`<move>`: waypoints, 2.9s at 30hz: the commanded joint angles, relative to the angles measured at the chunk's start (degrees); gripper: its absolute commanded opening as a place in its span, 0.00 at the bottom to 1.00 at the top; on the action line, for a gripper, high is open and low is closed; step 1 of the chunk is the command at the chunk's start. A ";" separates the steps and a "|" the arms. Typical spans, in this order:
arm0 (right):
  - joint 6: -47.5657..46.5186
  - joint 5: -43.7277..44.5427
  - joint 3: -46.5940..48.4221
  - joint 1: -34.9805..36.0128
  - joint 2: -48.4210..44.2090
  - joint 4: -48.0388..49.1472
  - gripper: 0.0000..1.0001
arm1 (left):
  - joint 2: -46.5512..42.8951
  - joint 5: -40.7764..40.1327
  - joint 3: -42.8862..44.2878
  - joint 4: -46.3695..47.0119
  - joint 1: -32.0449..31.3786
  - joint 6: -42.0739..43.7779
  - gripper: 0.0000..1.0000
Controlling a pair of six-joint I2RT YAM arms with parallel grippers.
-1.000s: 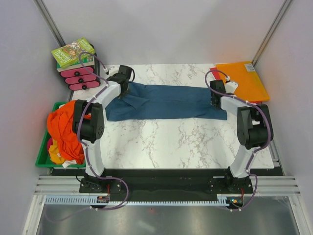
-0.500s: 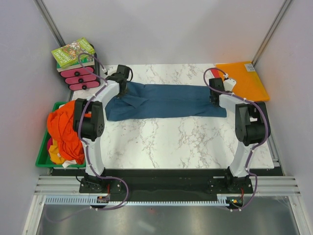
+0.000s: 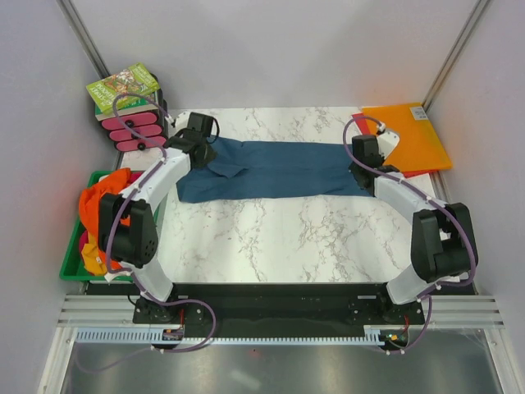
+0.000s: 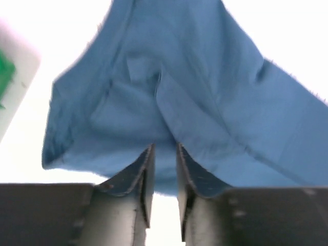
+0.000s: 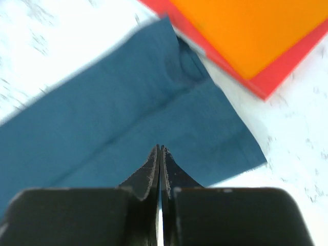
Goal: Fold and stack the t-shirts
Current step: Rotate the tshirt 90 degrees
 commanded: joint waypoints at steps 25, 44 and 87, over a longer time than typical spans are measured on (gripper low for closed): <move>4.38 -8.74 -1.71 -0.21 14.27 -6.20 0.00 | 11.09 6.02 -12.53 -5.32 1.11 -11.22 0.14; 10.52 -21.15 -17.51 14.81 0.22 -10.51 0.02 | 28.31 7.69 16.90 -18.33 3.66 -4.01 0.13; -3.01 -2.42 2.61 21.32 10.58 -14.20 0.20 | 25.32 15.07 13.30 -7.43 -1.52 2.84 0.20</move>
